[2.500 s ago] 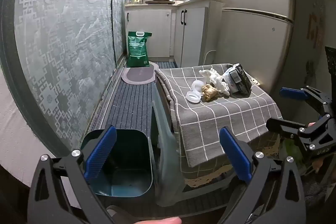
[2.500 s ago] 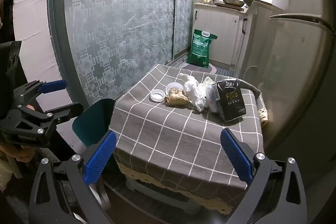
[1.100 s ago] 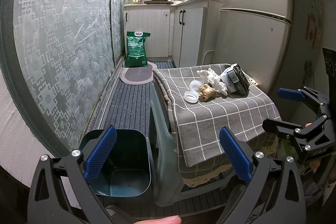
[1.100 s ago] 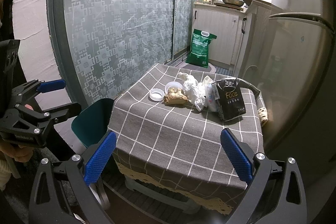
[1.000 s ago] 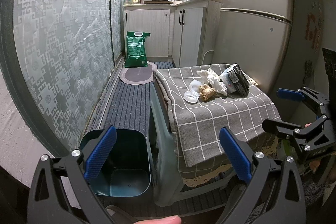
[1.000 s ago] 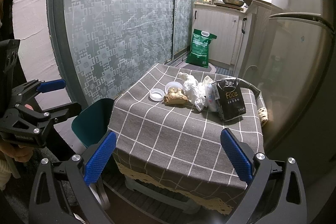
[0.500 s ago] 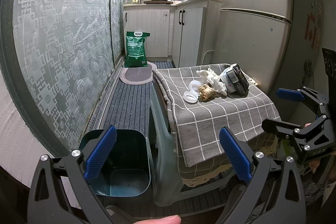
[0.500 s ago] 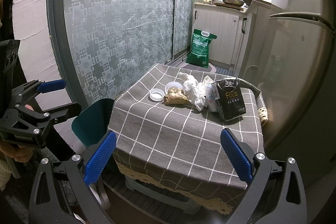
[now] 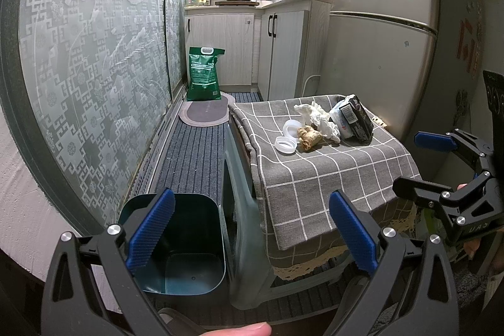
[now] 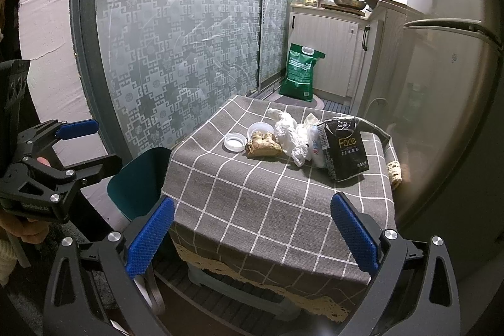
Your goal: Collect trash
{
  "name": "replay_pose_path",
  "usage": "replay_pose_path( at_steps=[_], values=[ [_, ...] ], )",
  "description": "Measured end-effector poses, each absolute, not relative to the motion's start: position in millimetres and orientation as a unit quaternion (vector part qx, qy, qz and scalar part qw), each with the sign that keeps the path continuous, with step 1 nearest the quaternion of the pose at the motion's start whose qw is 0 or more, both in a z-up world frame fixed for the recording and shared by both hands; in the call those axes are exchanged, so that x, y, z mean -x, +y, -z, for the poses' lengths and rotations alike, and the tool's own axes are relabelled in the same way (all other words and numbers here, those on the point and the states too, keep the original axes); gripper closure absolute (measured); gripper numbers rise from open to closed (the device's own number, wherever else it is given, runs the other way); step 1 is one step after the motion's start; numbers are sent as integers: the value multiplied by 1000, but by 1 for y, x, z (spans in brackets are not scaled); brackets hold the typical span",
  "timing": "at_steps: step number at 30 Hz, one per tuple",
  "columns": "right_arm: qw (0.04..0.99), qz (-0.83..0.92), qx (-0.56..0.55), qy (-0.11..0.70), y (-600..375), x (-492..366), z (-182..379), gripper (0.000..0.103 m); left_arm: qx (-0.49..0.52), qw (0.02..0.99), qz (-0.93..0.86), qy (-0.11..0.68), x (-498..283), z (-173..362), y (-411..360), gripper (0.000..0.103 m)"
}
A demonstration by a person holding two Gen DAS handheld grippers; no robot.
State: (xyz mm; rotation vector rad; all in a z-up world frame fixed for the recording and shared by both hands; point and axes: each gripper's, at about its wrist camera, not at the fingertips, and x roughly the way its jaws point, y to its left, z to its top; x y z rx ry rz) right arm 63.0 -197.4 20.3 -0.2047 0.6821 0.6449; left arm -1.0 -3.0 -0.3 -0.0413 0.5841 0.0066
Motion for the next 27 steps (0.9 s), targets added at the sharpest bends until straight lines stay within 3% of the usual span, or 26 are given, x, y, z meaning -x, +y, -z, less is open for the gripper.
replay_pose_path(
  at_steps=[27],
  values=[
    [896,-300,83,318,-212,-66,-40,3,6,960,12,281,2,-7,-9,4]
  ],
)
